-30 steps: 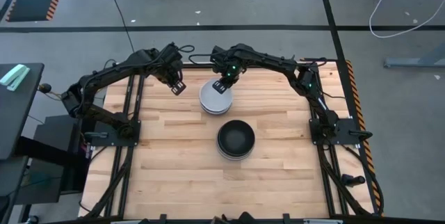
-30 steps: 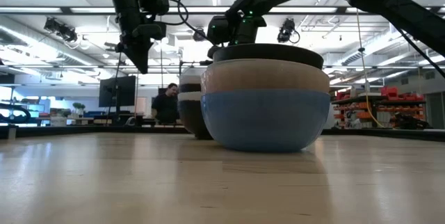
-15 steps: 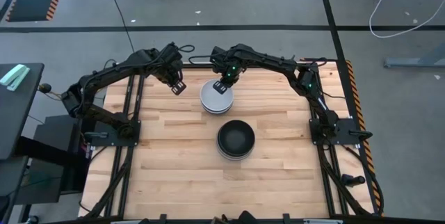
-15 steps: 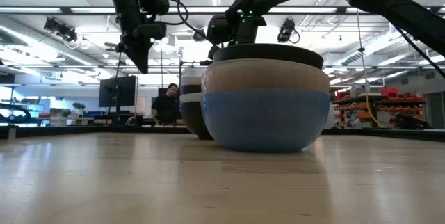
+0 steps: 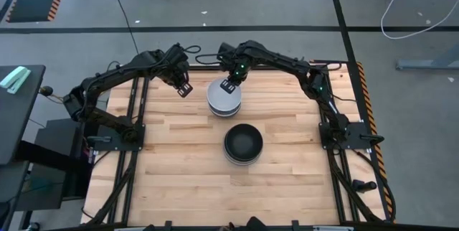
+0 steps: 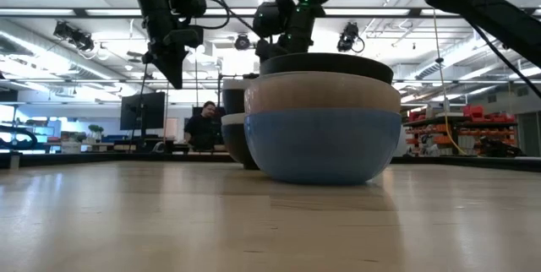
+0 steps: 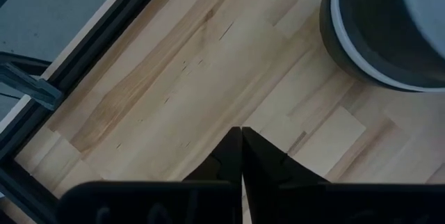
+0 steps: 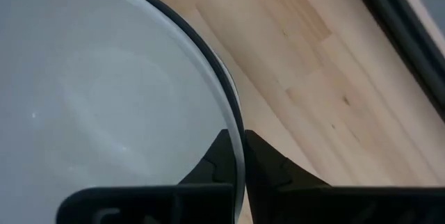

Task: Nest bowls inside each other
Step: Stack the stacked bowls on top of the stacked bowls

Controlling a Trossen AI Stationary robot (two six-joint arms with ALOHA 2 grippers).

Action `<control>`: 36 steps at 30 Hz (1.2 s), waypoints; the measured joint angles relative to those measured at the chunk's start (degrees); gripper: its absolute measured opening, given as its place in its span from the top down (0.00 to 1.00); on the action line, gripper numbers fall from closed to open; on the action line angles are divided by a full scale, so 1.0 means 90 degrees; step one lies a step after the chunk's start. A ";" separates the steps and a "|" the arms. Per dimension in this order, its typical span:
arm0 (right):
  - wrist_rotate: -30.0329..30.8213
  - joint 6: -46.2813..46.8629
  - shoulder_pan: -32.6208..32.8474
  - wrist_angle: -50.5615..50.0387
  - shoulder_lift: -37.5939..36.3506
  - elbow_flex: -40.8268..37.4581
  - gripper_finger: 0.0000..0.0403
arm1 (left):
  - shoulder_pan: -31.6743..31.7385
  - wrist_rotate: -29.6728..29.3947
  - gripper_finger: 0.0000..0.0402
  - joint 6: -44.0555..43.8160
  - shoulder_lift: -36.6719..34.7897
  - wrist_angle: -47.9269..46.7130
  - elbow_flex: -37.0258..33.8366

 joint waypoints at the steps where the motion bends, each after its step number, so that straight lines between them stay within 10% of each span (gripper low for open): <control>1: 0.0002 -0.0013 0.0000 -0.0061 0.0000 0.0095 0.97 | 0.0000 0.0000 0.98 0.0000 0.0000 -0.0001 0.0000; 18: 0.0222 0.0156 0.0274 -0.1566 -0.1235 0.0670 0.97 | 0.0063 -0.0007 0.97 0.0078 0.0000 0.0137 0.0000; 36: 0.0060 0.1292 0.2792 -0.1563 -0.1911 0.0629 0.97 | -0.0231 0.0894 0.89 0.0518 0.0000 0.0410 0.0000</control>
